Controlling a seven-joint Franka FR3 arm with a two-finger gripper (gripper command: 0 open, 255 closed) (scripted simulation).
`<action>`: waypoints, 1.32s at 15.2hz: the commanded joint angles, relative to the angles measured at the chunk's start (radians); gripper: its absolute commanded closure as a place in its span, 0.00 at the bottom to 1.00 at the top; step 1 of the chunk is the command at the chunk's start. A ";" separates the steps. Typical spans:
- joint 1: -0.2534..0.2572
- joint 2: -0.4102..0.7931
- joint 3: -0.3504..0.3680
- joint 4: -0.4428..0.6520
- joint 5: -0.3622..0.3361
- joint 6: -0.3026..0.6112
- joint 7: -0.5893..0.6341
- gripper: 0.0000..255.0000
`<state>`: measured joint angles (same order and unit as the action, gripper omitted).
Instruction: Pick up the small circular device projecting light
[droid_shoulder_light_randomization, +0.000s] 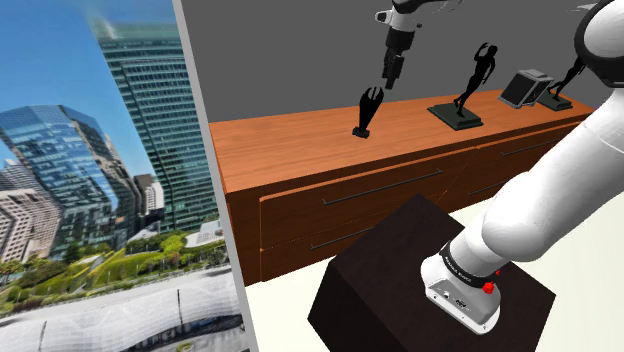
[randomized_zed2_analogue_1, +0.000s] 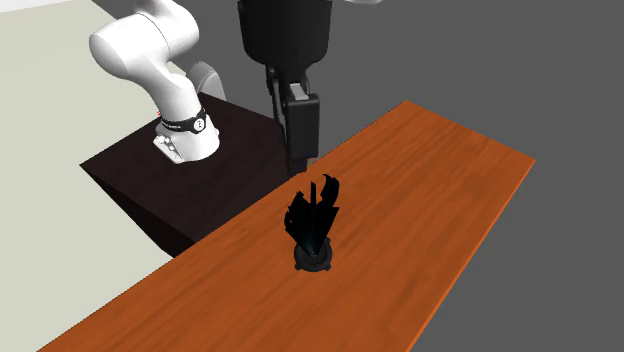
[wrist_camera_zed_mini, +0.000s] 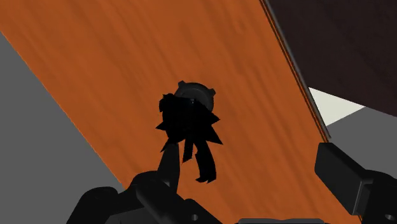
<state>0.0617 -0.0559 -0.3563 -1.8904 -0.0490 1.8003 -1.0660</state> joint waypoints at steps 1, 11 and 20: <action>-0.004 0.096 -0.012 0.097 0.031 -0.004 -0.087 0.00; -0.013 0.162 -0.012 0.068 0.054 0.089 -0.137 0.00; -0.013 0.162 -0.011 0.066 0.054 0.091 -0.137 1.00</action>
<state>0.0490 0.1053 -0.3678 -1.8235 0.0046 1.8914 -1.2031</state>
